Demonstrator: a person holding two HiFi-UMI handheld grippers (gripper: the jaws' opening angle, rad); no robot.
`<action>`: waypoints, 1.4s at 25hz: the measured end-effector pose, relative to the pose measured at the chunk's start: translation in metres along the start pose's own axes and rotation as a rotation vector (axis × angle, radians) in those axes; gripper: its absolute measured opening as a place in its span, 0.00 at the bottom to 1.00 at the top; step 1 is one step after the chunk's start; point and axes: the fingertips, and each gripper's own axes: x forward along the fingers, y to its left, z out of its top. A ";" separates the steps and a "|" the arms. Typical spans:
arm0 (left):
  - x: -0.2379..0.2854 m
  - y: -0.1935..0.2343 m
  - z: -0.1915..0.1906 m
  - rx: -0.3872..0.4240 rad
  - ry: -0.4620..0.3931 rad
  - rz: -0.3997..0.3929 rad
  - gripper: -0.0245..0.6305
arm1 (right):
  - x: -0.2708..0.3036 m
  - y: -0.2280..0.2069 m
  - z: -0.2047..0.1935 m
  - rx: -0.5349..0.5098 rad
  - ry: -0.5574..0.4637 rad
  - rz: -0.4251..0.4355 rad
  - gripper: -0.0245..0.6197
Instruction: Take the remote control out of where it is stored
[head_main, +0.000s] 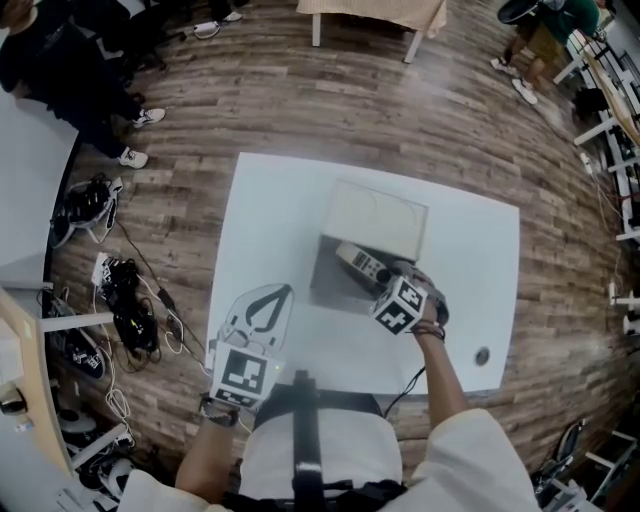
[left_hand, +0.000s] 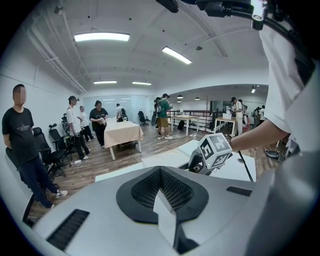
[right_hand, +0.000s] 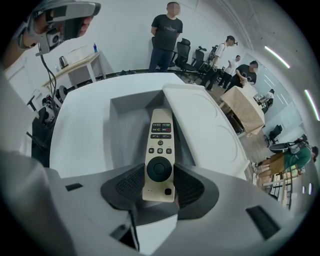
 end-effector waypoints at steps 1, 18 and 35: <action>-0.001 -0.001 0.000 0.001 -0.001 -0.002 0.04 | -0.004 0.000 0.000 0.005 -0.008 -0.007 0.33; -0.016 -0.005 0.009 0.046 -0.054 -0.046 0.03 | -0.072 -0.002 0.002 0.126 -0.141 -0.129 0.32; -0.045 -0.004 0.058 0.155 -0.184 -0.083 0.04 | -0.170 0.001 0.010 0.390 -0.376 -0.227 0.32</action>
